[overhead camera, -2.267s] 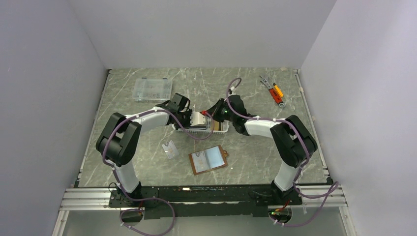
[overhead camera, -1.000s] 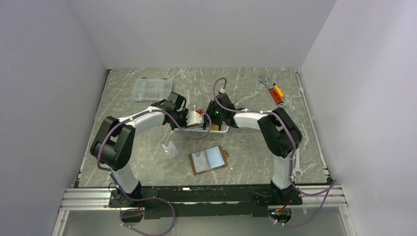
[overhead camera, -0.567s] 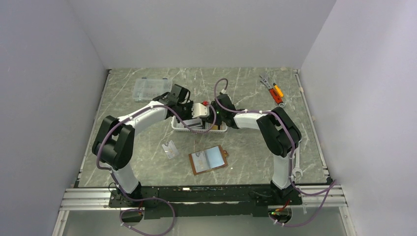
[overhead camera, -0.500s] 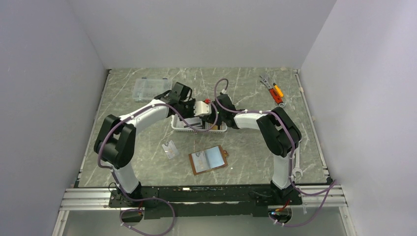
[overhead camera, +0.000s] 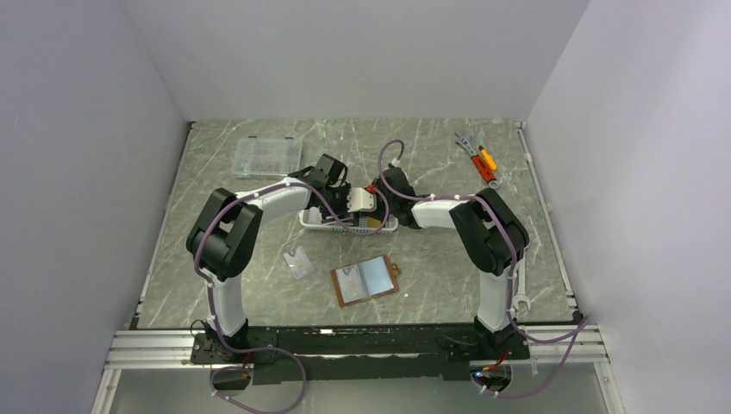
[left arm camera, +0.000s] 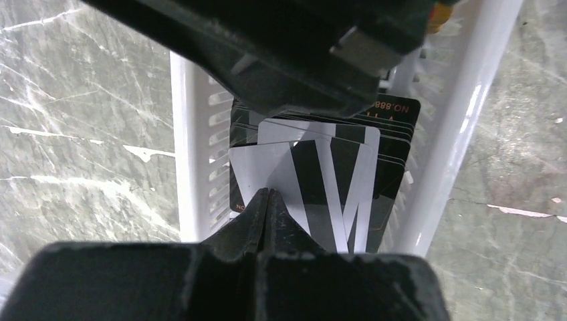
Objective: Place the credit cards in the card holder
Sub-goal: Pick up the credit card from the storage box.
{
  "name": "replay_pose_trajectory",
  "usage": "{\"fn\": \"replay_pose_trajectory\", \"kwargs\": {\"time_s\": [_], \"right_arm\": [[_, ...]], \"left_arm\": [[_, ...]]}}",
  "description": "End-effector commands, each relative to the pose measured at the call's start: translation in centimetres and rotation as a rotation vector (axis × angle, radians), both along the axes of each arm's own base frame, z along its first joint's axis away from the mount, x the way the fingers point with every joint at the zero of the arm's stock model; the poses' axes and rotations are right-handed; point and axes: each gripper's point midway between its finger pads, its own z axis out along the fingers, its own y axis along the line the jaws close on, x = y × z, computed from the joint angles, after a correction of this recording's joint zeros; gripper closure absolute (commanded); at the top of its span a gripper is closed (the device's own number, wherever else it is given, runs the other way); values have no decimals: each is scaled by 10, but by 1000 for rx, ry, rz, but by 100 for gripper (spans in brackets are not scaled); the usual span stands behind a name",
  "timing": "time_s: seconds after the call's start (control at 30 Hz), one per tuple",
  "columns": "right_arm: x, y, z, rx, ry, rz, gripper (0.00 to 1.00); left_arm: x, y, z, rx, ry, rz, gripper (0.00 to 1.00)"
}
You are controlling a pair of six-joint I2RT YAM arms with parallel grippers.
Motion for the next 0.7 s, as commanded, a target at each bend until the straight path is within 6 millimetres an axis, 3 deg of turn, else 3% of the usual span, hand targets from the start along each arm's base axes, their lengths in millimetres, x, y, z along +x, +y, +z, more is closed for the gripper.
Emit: {"fn": "replay_pose_trajectory", "kwargs": {"time_s": [0.0, 0.3, 0.67], "right_arm": [[-12, -4, -9, -2, 40, 2, 70], [-9, 2, -2, 34, 37, 14, 70], [-12, 20, 3, 136, 29, 48, 73]], "left_arm": [[-8, 19, -14, 63, 30, 20, 100], [-17, 39, -26, 135, 39, 49, 100], [-27, 43, -40, 144, 78, 48, 100]]}}
